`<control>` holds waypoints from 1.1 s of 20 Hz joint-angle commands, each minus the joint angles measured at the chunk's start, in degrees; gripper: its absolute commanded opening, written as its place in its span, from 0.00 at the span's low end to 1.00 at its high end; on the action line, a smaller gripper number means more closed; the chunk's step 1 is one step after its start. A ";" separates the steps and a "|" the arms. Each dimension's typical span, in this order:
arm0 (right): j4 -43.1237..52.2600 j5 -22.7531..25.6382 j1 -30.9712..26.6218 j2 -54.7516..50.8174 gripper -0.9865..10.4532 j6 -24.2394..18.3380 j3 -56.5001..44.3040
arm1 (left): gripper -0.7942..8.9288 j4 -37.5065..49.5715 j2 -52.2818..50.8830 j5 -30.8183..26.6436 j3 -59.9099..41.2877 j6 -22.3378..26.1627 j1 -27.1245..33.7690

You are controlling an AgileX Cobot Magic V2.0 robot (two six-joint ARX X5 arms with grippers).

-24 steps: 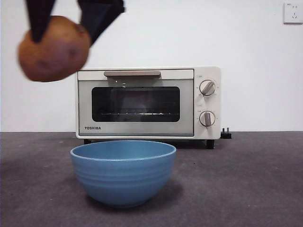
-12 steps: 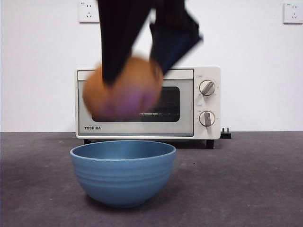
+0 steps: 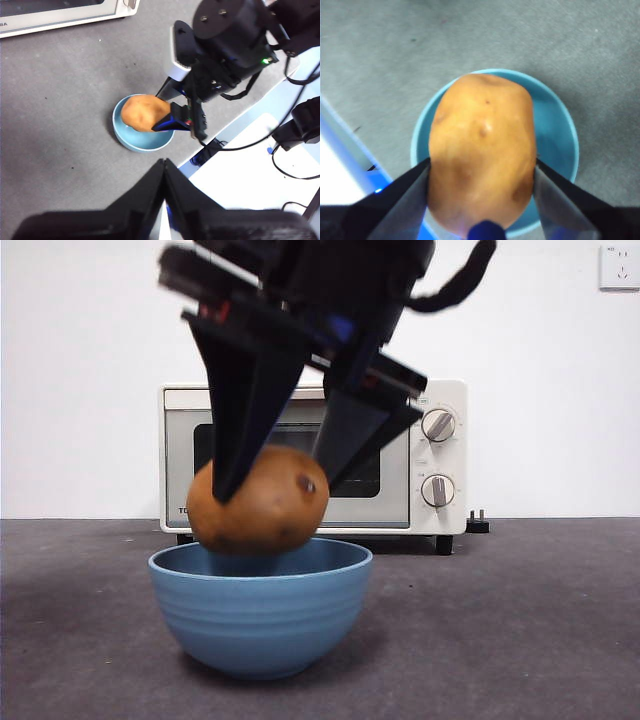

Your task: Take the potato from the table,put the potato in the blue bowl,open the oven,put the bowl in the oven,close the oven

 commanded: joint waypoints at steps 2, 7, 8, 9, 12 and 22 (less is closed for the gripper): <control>0.33 -3.10 -0.85 3.50 0.08 0.44 -0.52 | 0.08 0.15 0.87 0.00 0.02 1.75 -0.20; 0.94 -2.93 -1.03 4.94 0.09 0.68 -0.52 | 0.08 0.15 2.27 -0.02 0.02 2.84 -0.20; 0.66 -2.86 -1.16 4.94 0.14 0.70 -0.52 | 0.08 0.15 2.64 -0.02 0.02 2.86 -0.20; 0.31 -2.78 -1.42 4.94 0.25 0.81 -0.52 | 0.08 0.15 2.95 -0.02 0.02 2.86 -0.20; 0.33 -2.75 -1.53 4.94 0.54 0.52 -0.50 | 0.08 0.15 4.02 -0.04 0.02 3.08 -0.20; -10.91 -2.93 -1.40 4.70 0.64 -0.39 9.60 | 0.08 3.98 10.69 -5.99 0.02 4.79 -0.17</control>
